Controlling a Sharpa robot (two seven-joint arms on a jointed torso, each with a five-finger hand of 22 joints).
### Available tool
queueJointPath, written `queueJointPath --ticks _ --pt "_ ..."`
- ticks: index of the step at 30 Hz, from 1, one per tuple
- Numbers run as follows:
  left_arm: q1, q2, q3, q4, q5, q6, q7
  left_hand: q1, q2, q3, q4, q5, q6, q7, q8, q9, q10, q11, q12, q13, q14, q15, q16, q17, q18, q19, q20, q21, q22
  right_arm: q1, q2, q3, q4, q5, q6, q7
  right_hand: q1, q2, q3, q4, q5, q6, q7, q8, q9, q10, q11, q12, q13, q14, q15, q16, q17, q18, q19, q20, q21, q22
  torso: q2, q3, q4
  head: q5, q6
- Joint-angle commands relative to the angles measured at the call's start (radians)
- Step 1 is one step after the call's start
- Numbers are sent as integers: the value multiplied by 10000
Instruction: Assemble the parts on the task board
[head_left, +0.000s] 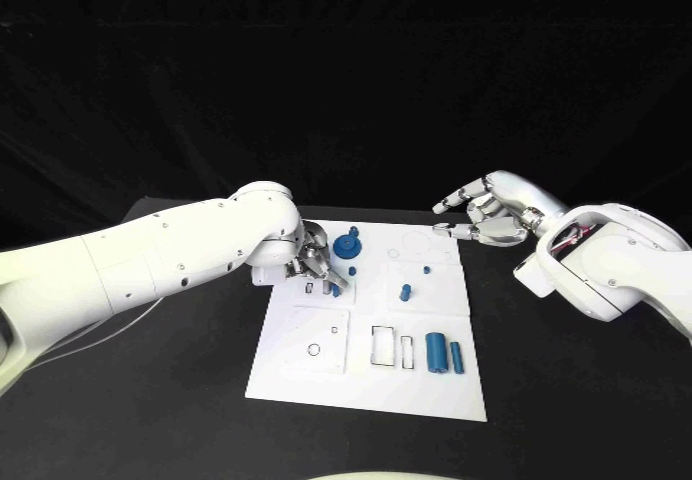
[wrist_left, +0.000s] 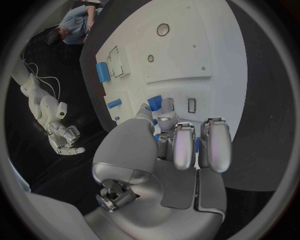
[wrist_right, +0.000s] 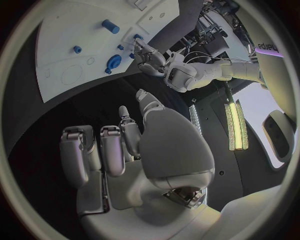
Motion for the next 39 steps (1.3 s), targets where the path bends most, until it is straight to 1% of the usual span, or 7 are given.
queueJointPath --ticks 1,14,16,20,24,32,39 --pt "-5 32 4 43 181 -145 24 197 -3 146 -2 70 -98 -15 29 35 -106 7 -107 -114 511 -39 -43 698 -143 -1 37 42 -30 -10 4 1 12 -115 134 -23 -5 47 -10 -53 57 -32 -16 67 7 -1 -43 -24 530 715 -60 -33 1148 25 603 -79 -46 2199 3 -3 9 0 7" --pt "-7 16 5 72 529 -259 57 2264 -84 2246 -989 169 -417 -78 -161 135 -387 -75 -617 -544 513 -126 -74 728 -131 -45 -35 19 -56 -15 14 -2 -2 -121 177 -39 -5 47 -10 -53 57 -32 -16 67 7 -1 -43 -24 530 715 -60 -33 1148 25 603 -79 -46 2199 6 -3 10 4 -40" --pt "-8 -7 5 89 564 -284 63 2410 -340 2995 -1099 186 -464 -36 -225 142 -431 -31 -755 -647 514 -105 -79 738 -131 -50 -29 16 -56 -16 10 -3 -4 -121 184 -42 -5 47 -10 -53 57 -32 -16 67 7 -1 -43 -24 530 715 -60 -33 1148 25 603 -79 -46 2199 5 -1 14 -2 -45" --pt "-11 -78 9 152 680 -397 84 1869 -1564 5905 -1328 168 -445 65 -187 348 -328 100 -903 -787 518 -38 -95 769 -117 -60 31 17 -39 -16 6 -5 -12 -121 193 -44 -2 47 -8 -55 67 -32 -16 68 7 1 -43 -23 531 713 -61 -40 1138 28 594 -80 -57 2191 9 0 16 4 -30" --pt "-16 -182 22 246 819 -655 128 976 -2315 8020 -1796 872 -422 130 -11 630 -248 130 -862 -789 524 11 -107 792 -129 -59 104 30 -12 -28 13 -9 -40 -121 203 -40 1 47 -7 -58 75 -32 -17 69 7 2 -44 -22 532 711 -61 -45 1130 31 588 -80 -67 2184 9 3 22 17 -25" --pt "-18 -587 59 665 1181 -1745 222 -59 -2705 9272 -2484 2039 -271 78 331 1041 100 21 -482 -429 538 -41 -108 833 -145 -10 52 86 97 -71 13 -17 -71 -121 209 -30 1 47 -7 -58 75 -32 -17 69 7 2 -44 -22 532 711 -61 -45 1130 31 588 -80 -67 2184 10 14 20 59 -57" --pt "-70 -1008 64 1243 1083 -3007 292 -490 -2841 9583 -2776 2558 -152 -12 509 1233 417 -65 -118 -33 545 -114 -112 851 -157 27 -27 124 169 -81 -37 -19 -56 -121 197 -18 1 47 -7 -58 75 -32 -17 69 7 2 -44 -22 532 711 -61 -45 1130 31 588 -80 -67 2184 7 20 24 62 -99"
